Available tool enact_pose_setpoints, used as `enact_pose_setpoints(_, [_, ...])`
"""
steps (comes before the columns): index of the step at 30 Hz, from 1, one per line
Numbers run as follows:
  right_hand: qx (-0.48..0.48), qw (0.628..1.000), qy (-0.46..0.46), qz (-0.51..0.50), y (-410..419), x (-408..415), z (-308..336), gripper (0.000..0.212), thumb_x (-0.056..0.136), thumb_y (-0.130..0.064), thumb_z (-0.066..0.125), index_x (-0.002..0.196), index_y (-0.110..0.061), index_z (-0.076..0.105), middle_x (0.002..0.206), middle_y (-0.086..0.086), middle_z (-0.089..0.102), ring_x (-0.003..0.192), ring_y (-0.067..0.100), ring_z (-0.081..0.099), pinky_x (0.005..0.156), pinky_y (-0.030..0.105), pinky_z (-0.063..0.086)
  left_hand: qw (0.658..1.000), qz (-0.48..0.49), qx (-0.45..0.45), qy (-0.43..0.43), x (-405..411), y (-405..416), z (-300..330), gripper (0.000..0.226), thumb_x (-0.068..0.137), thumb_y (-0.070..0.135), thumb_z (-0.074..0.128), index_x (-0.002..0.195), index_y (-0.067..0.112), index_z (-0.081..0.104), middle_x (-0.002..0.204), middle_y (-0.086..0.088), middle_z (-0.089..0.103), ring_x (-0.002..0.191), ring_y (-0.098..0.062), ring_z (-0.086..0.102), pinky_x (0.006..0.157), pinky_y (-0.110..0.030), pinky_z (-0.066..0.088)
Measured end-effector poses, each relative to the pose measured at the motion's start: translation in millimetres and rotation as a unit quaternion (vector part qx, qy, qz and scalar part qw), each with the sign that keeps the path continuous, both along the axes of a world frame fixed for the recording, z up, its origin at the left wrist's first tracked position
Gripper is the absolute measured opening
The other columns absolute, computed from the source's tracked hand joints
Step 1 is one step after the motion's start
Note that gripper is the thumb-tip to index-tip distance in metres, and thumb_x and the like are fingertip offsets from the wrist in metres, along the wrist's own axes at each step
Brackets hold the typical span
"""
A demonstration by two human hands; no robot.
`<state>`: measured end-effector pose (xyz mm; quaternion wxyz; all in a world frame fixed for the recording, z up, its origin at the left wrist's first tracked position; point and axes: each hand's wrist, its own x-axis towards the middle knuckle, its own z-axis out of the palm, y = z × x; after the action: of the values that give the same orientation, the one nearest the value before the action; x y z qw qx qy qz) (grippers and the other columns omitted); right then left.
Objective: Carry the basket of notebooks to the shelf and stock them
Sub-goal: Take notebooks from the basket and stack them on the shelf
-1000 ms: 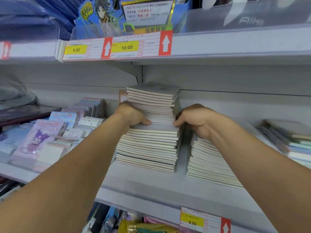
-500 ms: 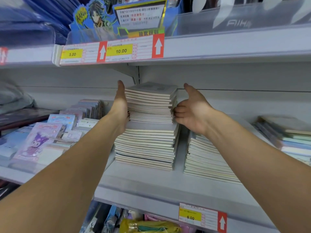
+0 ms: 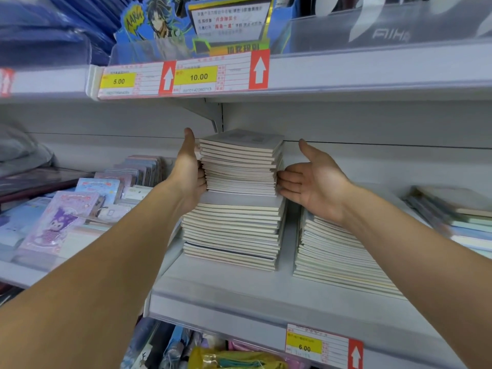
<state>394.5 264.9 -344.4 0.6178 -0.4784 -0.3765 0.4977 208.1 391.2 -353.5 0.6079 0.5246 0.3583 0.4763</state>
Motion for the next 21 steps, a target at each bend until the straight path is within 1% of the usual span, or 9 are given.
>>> enact_pose_setpoints(4, [0.006, 0.999, -0.031, -0.014, -4.5, -0.7, -6.6, 0.086, 0.098, -0.063, 0.034, 0.149, 0.005, 0.030, 0.149, 0.021, 0.045, 0.135, 0.027, 0.047, 0.116, 0.036, 0.035, 0.999, 0.003, -0.009, -0.044, 0.9, 2.6, -4.8, 0.074, 0.083, 0.081, 0.031, 0.086, 0.012, 0.058, 0.105, -0.008, 0.063, 0.100, -0.022, 0.063, 0.081, -0.030, 0.053])
enact_pose_setpoints(5, [0.008, 0.999, -0.034, -0.011, -4.4, -0.9, -7.9, 0.086, 0.098, -0.064, 0.032, 0.150, 0.005, 0.030, 0.150, 0.020, 0.043, 0.137, 0.026, 0.046, 0.117, 0.035, 0.034, 0.999, 0.005, -0.010, -0.039, 2.4, 4.2, -5.8, 0.074, 0.082, 0.082, 0.033, 0.089, 0.013, 0.059, 0.107, -0.010, 0.060, 0.101, -0.024, 0.060, 0.083, -0.031, 0.053])
enact_pose_setpoints(7, [0.010, 0.999, -0.045, 0.005, -2.9, -0.8, -9.5, 0.086, 0.099, -0.064, 0.030, 0.151, 0.004, 0.027, 0.153, 0.019, 0.040, 0.140, 0.025, 0.043, 0.119, 0.035, 0.031, 1.000, 0.012, -0.001, -0.025, 4.0, 10.1, -7.4, 0.085, 0.081, 0.082, 0.034, 0.124, 0.014, 0.058, 0.127, -0.006, 0.059, 0.116, -0.023, 0.058, 0.101, -0.036, 0.048])
enact_pose_setpoints(9, [0.009, 0.998, -0.067, 0.015, -1.7, -0.5, -9.7, 0.083, 0.100, -0.062, 0.029, 0.152, 0.003, 0.026, 0.154, 0.017, 0.039, 0.141, 0.022, 0.041, 0.119, 0.033, 0.029, 0.999, 0.024, 0.004, -0.021, 5.0, 13.8, -7.0, 0.096, 0.077, 0.084, 0.036, 0.149, 0.022, 0.036, 0.145, -0.004, 0.050, 0.129, -0.025, 0.050, 0.112, -0.043, 0.038])
enact_pose_setpoints(11, [0.007, 0.995, -0.101, 0.019, -1.4, -2.2, -9.1, 0.078, 0.102, -0.059, 0.028, 0.152, 0.000, 0.028, 0.154, 0.013, 0.040, 0.138, 0.017, 0.043, 0.116, 0.028, 0.030, 0.999, 0.039, 0.010, -0.003, 5.8, 14.5, -6.5, 0.109, 0.060, 0.090, 0.041, 0.152, 0.032, 0.029, 0.151, -0.003, 0.042, 0.134, -0.027, 0.046, 0.113, -0.047, 0.035])
enact_pose_setpoints(15, [-0.001, 0.979, -0.202, 0.032, 1.5, -11.6, -11.3, 0.068, 0.101, -0.061, 0.027, 0.153, -0.017, 0.030, 0.158, 0.007, 0.032, 0.143, 0.014, 0.036, 0.115, 0.025, 0.027, 0.996, 0.086, -0.019, 0.016, 7.5, 19.6, -11.8, 0.125, 0.037, 0.094, 0.047, 0.140, 0.025, 0.049, 0.145, -0.013, 0.049, 0.123, -0.030, 0.055, 0.109, -0.044, 0.039])
enact_pose_setpoints(17, [-0.002, 0.980, -0.195, 0.041, 0.8, -12.5, -10.8, 0.069, 0.100, -0.062, 0.026, 0.153, -0.018, 0.029, 0.159, 0.007, 0.031, 0.143, 0.014, 0.035, 0.115, 0.024, 0.025, 0.997, 0.077, -0.011, 0.019, 7.3, 17.9, -11.4, 0.123, 0.041, 0.093, 0.047, 0.143, 0.025, 0.046, 0.147, -0.012, 0.047, 0.126, -0.029, 0.052, 0.111, -0.045, 0.037])
enact_pose_setpoints(19, [-0.006, 0.988, -0.148, 0.042, -2.3, -10.2, -9.3, 0.076, 0.100, -0.062, 0.024, 0.156, -0.010, 0.022, 0.160, 0.007, 0.029, 0.144, 0.014, 0.034, 0.116, 0.025, 0.022, 0.998, 0.058, 0.004, 0.004, 8.3, 16.2, -11.0, 0.109, 0.060, 0.088, 0.046, 0.148, 0.025, 0.039, 0.152, -0.009, 0.041, 0.133, -0.029, 0.046, 0.113, -0.046, 0.035])
enact_pose_setpoints(21, [0.001, 0.995, -0.100, 0.025, -4.3, -8.6, -8.7, 0.077, 0.101, -0.061, 0.023, 0.153, -0.005, 0.025, 0.159, 0.010, 0.031, 0.145, 0.019, 0.033, 0.115, 0.027, 0.026, 0.999, 0.047, 0.012, -0.001, 10.7, 16.0, -10.2, 0.093, 0.079, 0.081, 0.040, 0.152, 0.024, 0.032, 0.156, -0.008, 0.033, 0.138, -0.028, 0.040, 0.116, -0.045, 0.031])
